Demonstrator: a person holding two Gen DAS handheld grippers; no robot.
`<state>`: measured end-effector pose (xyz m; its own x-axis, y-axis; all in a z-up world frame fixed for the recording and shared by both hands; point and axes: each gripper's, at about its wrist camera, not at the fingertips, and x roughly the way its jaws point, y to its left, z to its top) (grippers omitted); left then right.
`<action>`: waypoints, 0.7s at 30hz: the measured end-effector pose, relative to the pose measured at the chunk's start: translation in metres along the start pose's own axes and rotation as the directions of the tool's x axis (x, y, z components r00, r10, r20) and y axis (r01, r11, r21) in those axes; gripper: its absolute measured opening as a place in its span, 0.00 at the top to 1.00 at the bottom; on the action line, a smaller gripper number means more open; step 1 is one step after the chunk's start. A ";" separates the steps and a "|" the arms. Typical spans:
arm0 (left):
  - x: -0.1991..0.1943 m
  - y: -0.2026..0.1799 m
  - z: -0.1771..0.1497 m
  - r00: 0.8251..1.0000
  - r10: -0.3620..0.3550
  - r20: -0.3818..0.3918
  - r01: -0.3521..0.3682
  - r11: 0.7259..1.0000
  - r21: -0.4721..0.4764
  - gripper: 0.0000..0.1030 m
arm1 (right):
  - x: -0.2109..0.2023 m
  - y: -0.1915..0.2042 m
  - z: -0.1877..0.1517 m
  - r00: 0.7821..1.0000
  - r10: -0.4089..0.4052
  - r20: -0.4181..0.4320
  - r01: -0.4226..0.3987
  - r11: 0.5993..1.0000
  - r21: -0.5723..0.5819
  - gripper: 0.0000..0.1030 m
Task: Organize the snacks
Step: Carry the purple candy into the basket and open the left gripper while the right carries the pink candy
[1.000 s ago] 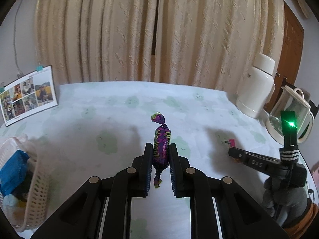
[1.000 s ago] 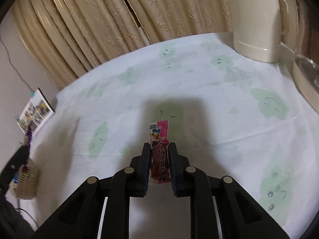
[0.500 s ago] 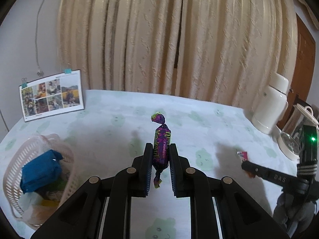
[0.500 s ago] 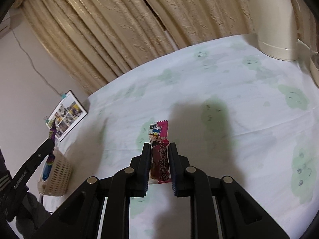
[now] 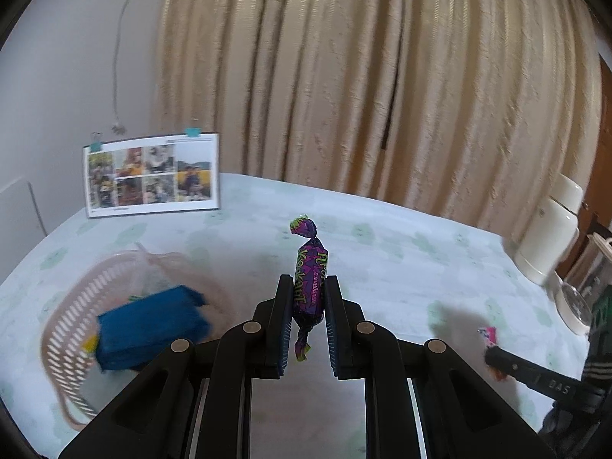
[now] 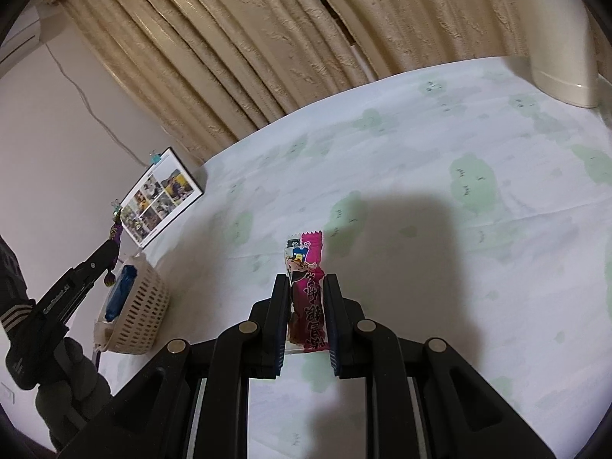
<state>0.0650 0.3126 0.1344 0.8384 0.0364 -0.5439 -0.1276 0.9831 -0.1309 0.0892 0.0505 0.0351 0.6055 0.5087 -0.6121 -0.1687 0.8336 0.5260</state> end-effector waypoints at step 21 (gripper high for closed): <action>-0.036 0.111 -0.006 0.979 0.200 0.031 -0.196 0.976 -0.089 0.84 | 0.015 0.108 -0.011 0.989 0.143 -0.042 -0.148 0.981 -0.127 0.83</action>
<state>0.0176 0.4199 0.1346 0.8122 0.2377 -0.5328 -0.3363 0.9370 -0.0946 0.0720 0.1505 0.0760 0.5418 0.6316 -0.5545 -0.3536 0.7698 0.5314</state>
